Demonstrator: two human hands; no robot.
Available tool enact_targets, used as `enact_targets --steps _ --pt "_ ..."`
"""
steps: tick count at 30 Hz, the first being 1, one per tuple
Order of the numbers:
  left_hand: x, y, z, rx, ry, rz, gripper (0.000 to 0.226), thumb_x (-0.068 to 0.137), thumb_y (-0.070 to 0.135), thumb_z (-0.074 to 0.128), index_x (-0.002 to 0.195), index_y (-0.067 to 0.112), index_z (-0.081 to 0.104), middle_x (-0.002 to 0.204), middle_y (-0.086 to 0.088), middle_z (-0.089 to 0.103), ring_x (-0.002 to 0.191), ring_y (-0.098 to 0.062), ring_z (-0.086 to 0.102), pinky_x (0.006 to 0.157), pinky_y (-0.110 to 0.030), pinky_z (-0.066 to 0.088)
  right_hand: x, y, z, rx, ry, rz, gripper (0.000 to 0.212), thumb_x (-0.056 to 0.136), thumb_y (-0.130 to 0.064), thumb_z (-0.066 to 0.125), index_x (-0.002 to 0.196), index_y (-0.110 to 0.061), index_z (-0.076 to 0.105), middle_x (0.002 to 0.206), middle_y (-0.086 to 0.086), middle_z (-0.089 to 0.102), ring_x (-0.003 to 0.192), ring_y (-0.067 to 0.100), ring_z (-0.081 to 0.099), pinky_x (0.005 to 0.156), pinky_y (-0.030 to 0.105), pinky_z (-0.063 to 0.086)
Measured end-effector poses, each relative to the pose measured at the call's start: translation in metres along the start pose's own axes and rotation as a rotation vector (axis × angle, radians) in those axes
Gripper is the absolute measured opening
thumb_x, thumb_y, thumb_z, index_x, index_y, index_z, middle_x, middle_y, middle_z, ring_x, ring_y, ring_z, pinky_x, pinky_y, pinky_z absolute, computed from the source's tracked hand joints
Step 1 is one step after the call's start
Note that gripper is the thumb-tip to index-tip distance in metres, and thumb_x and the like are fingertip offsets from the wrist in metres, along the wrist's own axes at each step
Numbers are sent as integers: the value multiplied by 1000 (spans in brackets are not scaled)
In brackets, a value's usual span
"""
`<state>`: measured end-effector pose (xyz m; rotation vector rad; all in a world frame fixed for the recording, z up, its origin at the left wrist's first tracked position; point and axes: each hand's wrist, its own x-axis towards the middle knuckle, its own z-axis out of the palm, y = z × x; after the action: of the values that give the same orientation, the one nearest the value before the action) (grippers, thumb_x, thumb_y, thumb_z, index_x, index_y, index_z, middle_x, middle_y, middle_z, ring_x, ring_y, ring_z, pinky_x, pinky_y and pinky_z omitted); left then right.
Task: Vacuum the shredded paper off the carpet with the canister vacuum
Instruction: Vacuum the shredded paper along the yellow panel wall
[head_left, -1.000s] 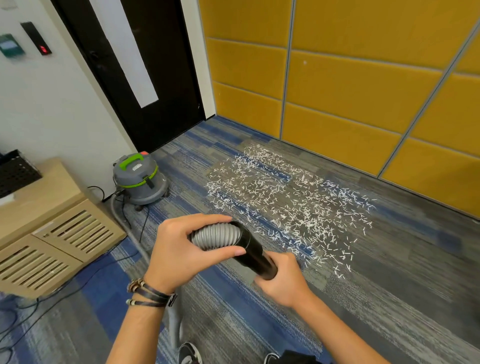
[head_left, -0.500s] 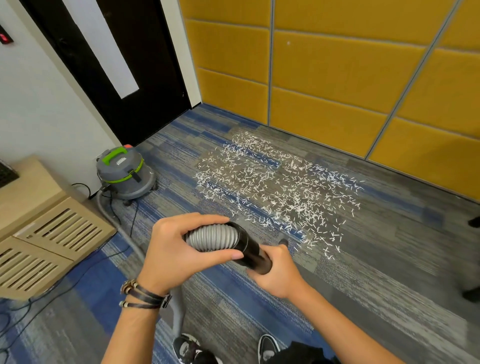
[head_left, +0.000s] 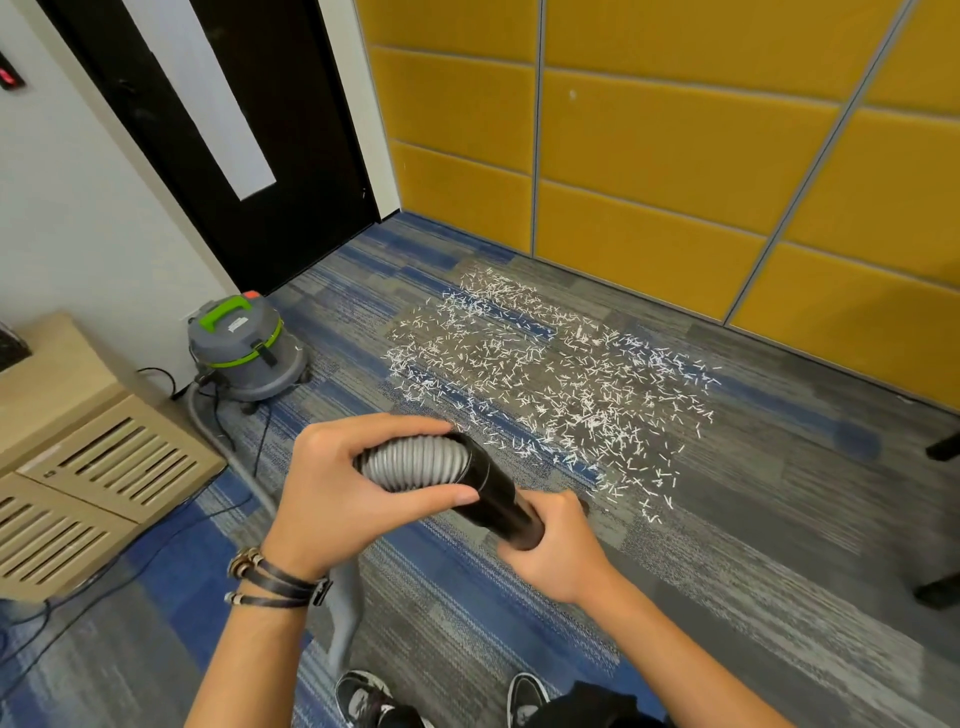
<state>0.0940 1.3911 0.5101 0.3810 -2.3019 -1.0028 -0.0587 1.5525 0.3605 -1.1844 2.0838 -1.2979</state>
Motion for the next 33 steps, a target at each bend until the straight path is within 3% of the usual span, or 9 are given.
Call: enact_targets --steps 2,9,11,15,22,29,33 --pt "-1 1 2 6 24 8 50 65 55 93 106 28 82 101 17 79 96 -6 76 87 -22 57 -1 1 -3 -31 18 13 25 70 -15 72 62 -12 48 53 8 49 47 22 41 50 33 33" --pt "-2 0 14 18 24 -22 48 68 57 92 107 32 81 99 16 79 94 -7 76 85 -25 57 6 2 -16 -28 -5 17 21 65 -32 66 59 -24 48 51 -4 51 45 8 44 49 20 31" --pt "-3 0 19 8 -14 -30 48 67 58 92 106 32 81 99 17 79 93 -7 76 85 -23 56 0 6 -16 -27 3 17 25 66 -28 67 57 -27 44 49 -10 48 45 9 42 50 16 28" --pt "-3 0 23 -36 -58 -43 50 63 57 93 104 30 82 98 18 79 93 -7 76 85 -21 56 -13 14 -15 -19 24 36 25 69 -16 69 59 -20 47 51 -4 46 47 10 40 50 23 30" --pt "-2 7 24 24 -9 -3 48 68 55 92 107 29 82 100 19 78 95 -4 75 86 -22 57 -10 10 -18 -1 47 32 29 67 -7 71 59 -19 46 49 -10 44 45 9 39 49 18 28" --pt "4 12 28 22 18 11 49 67 53 93 108 29 82 101 19 78 96 -5 75 87 -23 57 0 8 -27 40 26 17 24 68 -19 71 60 -22 49 49 -8 45 44 8 38 48 21 29" --pt "8 8 34 37 62 -10 51 67 49 99 109 26 82 103 17 78 97 -4 75 88 -22 57 13 5 -39 1 25 5 35 68 -6 71 57 -27 46 45 -13 44 42 7 41 48 14 29"
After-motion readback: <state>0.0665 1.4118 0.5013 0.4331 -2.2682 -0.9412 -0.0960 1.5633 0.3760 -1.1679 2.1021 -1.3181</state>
